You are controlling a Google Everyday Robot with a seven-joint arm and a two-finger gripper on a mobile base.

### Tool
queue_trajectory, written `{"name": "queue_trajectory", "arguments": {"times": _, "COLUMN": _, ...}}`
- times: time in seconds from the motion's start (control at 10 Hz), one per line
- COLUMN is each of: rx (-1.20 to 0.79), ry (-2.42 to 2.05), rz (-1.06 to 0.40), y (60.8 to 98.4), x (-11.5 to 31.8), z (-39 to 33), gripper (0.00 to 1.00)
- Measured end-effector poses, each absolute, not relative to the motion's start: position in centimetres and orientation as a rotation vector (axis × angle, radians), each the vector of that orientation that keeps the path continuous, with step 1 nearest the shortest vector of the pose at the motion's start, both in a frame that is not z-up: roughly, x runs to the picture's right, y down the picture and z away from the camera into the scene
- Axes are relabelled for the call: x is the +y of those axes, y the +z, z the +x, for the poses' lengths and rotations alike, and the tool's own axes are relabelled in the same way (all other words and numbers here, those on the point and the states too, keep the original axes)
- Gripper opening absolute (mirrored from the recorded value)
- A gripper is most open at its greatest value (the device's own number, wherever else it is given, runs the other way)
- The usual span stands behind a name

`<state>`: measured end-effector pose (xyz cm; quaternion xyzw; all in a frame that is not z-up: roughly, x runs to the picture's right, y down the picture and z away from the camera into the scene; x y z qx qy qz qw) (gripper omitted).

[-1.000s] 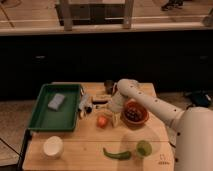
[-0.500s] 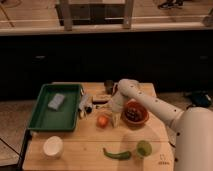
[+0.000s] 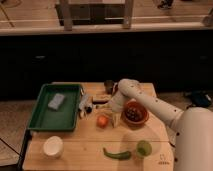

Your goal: Place apple in paper cup

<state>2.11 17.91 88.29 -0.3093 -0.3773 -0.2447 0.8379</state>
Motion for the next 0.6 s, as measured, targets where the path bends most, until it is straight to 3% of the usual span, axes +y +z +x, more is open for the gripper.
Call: {"name": "queue_trajectory", "arguments": {"times": 0.6, "rx": -0.799, "ry": -0.508, "rz": -0.653, "y": 88.43, "x": 17.85, "z": 2.13, "gripper": 0.80}}
